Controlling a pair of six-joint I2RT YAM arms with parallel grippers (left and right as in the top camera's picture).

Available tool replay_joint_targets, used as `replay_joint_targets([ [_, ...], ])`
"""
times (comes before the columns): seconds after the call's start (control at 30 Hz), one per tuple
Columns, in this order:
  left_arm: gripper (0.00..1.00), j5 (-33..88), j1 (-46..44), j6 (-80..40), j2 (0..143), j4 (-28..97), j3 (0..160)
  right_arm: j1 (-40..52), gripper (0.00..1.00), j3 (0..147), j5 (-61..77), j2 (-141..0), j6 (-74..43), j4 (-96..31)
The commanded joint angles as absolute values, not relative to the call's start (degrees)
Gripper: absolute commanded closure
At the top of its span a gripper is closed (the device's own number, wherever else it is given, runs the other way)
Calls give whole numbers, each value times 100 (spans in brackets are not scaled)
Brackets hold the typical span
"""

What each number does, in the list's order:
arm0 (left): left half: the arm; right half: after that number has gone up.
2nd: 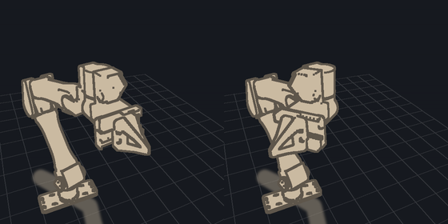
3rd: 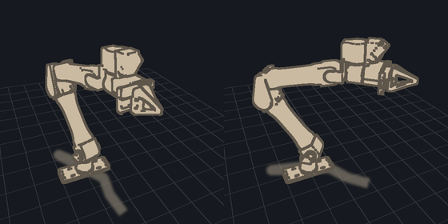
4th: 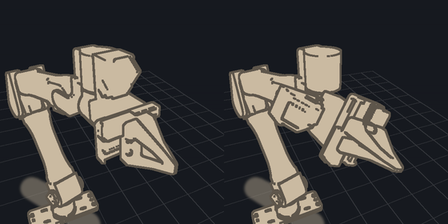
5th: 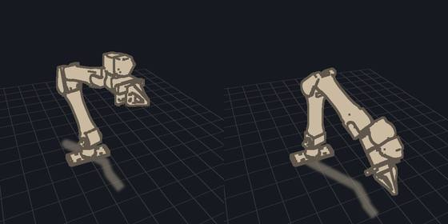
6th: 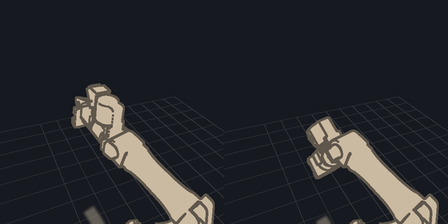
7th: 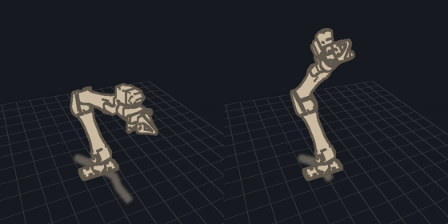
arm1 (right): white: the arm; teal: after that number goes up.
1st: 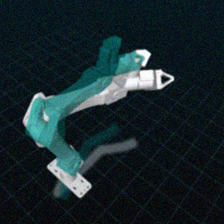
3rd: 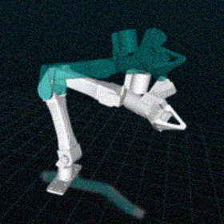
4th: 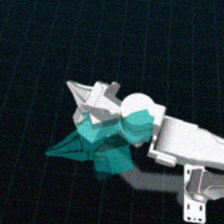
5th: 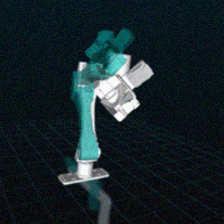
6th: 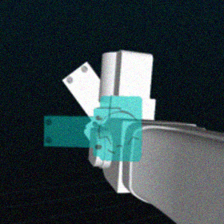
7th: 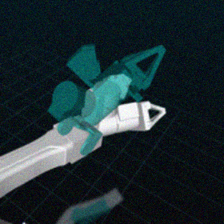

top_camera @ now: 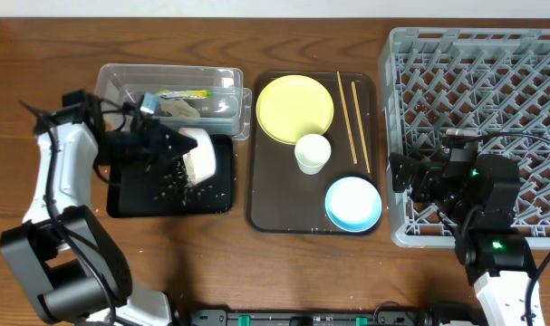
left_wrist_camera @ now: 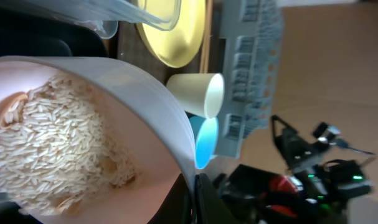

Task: Sort waste into correct bins and load items into the dishwasher rack
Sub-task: 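Lift the bowl left and tip the rice onto the black tray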

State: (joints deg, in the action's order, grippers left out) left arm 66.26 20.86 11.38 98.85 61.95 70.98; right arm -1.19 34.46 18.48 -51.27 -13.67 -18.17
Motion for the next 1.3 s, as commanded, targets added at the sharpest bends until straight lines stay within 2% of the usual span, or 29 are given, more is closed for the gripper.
replay_joint_targets([
  [0.0, 94, 7500, 2456, 1610, 9935, 6202, 6855, -143, 1, 3573, 1892, -5140, -1455, -1802],
  [0.23, 94, 8064, 2873, 1605, 9935, 6071, 6759, -143, 1, 3573, 1892, -5140, -1455, -1804],
  [0.57, 94, 9006, 2947, 1581, 9935, 5723, 6759, -143, 1, 3573, 1892, -5140, -1455, -1916],
  [0.73, 94, 9008, 3013, 919, 9935, 5297, 6761, -143, 1, 3573, 1918, -5140, -1476, -2045],
  [0.97, 94, 9013, 3059, -408, 9935, 5306, 6761, -143, 1, 3573, 1977, -5140, -1481, -2126],
  [1.13, 94, 8936, 3059, -440, 9935, 5227, 6759, -143, 1, 3573, 1977, -5140, -1479, -2130],
  [1.27, 94, 9013, 3057, -445, 9931, 5638, 6759, -143, 1, 3573, 1977, -5140, -1476, -2123],
])
